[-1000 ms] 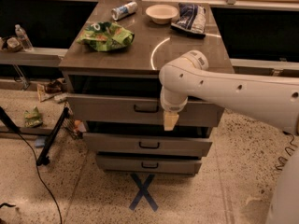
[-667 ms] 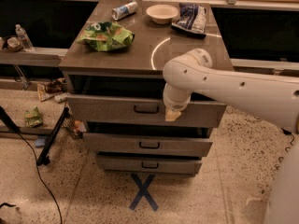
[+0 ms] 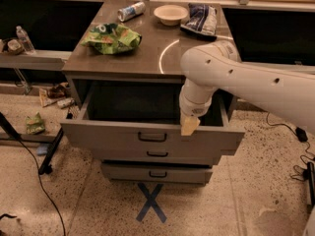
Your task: Open top drawer
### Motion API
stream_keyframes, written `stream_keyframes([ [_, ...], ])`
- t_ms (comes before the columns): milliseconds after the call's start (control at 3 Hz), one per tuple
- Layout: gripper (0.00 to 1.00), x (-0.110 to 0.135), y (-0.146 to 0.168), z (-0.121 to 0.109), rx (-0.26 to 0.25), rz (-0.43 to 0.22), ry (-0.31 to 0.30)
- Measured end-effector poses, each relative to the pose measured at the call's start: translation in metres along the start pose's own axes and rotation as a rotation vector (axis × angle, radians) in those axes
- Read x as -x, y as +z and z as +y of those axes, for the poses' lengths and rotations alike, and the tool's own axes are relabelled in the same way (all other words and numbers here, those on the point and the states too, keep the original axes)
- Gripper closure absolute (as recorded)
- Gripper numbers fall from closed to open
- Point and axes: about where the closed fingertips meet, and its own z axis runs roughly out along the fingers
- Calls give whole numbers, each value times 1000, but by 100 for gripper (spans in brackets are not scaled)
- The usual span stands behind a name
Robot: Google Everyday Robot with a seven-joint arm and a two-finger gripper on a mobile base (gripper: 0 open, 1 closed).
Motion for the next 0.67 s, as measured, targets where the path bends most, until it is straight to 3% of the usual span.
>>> stream_keyframes([
  [333,46,0,0,1,0,0,0],
  [667,49,1,-9,22,76,-19,-14],
])
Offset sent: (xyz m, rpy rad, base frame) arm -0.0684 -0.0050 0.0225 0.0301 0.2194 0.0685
